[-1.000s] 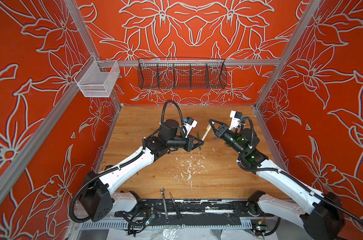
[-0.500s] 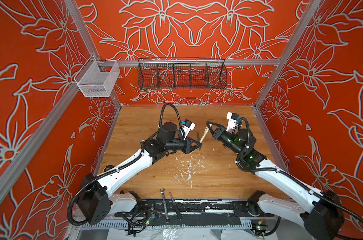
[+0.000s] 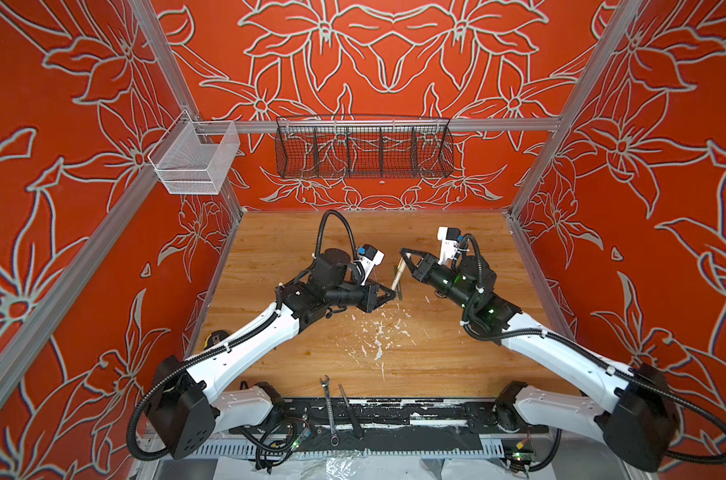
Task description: Insert the pens into the pen caps
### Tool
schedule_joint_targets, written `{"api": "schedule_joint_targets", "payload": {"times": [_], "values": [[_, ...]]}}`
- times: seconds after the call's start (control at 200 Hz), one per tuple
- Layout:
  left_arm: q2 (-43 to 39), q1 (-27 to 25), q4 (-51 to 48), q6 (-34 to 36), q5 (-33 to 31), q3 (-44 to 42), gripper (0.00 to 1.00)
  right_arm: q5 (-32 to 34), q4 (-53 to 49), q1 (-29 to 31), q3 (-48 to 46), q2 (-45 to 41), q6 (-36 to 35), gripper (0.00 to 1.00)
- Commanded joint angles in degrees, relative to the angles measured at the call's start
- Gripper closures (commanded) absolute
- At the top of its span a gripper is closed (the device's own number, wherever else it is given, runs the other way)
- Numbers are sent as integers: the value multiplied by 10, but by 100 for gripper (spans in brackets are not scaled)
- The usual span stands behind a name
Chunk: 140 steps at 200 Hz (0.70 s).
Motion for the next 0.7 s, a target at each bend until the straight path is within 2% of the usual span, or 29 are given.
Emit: {"api": "schedule_joint_targets", "payload": {"times": [0.0,0.255,0.315,0.415,0.47,0.565,0.666,0.696], "values": [[4,48,208,-52,-156,58,100,-144,-56,68,-50,-1,23,100],[28,49,239,-61,-158,82,100,-137,-9,99,-70,26,53,100],[25,50,222,-61,-154,83,100,-116,-38,98,-62,19,37,100],[5,50,154,-50,-129,72,99,-80,-146,78,-16,-3,-13,100],[-18,50,102,-40,-128,57,78,-81,-180,57,6,-8,-32,100],[-86,50,24,-25,-142,6,30,-99,-231,20,48,-5,-70,100],[-190,50,-89,-29,-236,-42,8,-85,-323,8,108,24,-136,100],[-220,50,-122,-28,-269,-53,5,-80,-346,8,122,37,-154,100]]}}
